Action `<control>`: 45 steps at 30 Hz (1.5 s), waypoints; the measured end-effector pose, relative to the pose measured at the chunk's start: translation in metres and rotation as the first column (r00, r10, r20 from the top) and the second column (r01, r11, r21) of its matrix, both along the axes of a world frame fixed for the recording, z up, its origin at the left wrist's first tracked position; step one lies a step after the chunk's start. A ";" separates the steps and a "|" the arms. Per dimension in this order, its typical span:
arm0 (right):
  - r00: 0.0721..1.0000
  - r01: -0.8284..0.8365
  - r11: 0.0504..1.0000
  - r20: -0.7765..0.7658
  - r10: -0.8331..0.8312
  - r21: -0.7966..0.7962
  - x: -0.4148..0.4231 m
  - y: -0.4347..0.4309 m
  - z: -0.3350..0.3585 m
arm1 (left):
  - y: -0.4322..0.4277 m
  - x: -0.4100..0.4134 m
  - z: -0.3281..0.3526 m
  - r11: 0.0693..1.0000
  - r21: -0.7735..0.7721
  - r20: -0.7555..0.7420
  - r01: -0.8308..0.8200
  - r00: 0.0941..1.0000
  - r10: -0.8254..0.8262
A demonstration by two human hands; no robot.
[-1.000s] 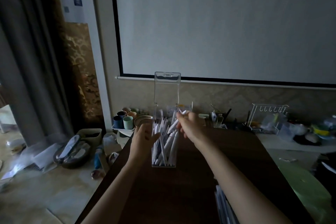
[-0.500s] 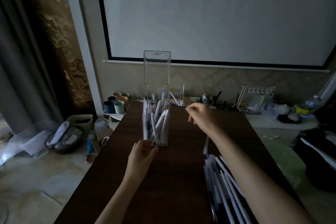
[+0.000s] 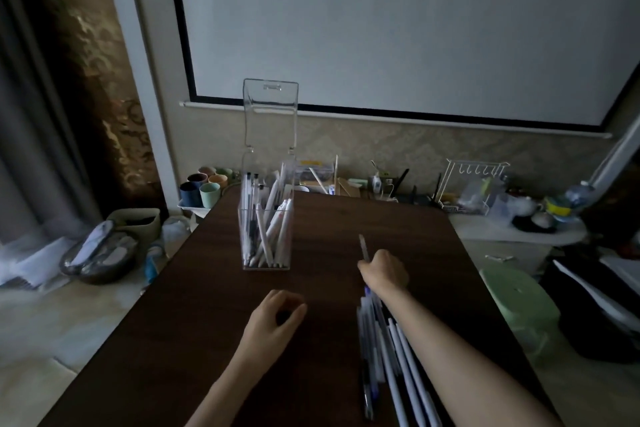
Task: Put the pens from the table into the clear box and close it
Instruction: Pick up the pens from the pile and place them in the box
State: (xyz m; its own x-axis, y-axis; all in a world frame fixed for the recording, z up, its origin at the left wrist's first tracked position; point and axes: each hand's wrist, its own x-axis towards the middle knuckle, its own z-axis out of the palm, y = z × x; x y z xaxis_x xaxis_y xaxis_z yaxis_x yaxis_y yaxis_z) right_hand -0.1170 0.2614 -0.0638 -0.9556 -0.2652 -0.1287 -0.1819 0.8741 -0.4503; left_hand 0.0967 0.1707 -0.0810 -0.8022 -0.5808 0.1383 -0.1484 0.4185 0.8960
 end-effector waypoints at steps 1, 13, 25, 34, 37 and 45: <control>1.000 -0.005 0.996 0.016 0.007 -0.094 -0.001 0.002 0.003 | -0.001 0.000 0.001 1.000 0.003 0.013 0.011 1.000 -0.011; 0.812 -0.486 0.650 -0.026 0.583 -0.584 0.105 0.076 0.045 | 0.040 -0.026 0.043 0.844 0.507 -0.299 0.176 0.954 -0.020; 0.987 -0.146 0.985 -0.051 0.151 0.087 0.086 0.141 0.010 | 0.054 -0.015 0.022 0.697 0.711 -0.116 0.092 0.993 -0.013; 0.989 -0.116 0.986 -0.078 0.125 0.117 0.088 0.106 0.013 | 0.056 -0.004 0.023 0.691 0.716 -0.103 0.101 0.994 -0.038; 0.981 -0.133 0.974 -0.113 0.155 0.181 0.082 0.103 0.011 | 0.052 -0.002 0.021 0.698 0.710 -0.102 0.090 0.994 -0.025; 0.971 -0.116 0.990 -0.202 0.130 0.079 0.076 0.106 0.004 | 0.044 0.004 0.021 0.702 0.708 -0.095 0.076 0.995 -0.012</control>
State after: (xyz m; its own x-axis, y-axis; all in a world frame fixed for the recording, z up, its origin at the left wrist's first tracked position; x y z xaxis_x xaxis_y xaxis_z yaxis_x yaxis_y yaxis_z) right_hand -0.0415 0.3675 -0.0596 -0.9241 -0.3794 0.0460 -0.3722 0.8661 -0.3337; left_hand 0.1004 0.2147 -0.0602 -0.8346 -0.4969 -0.2378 -0.0633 -0.3424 0.9374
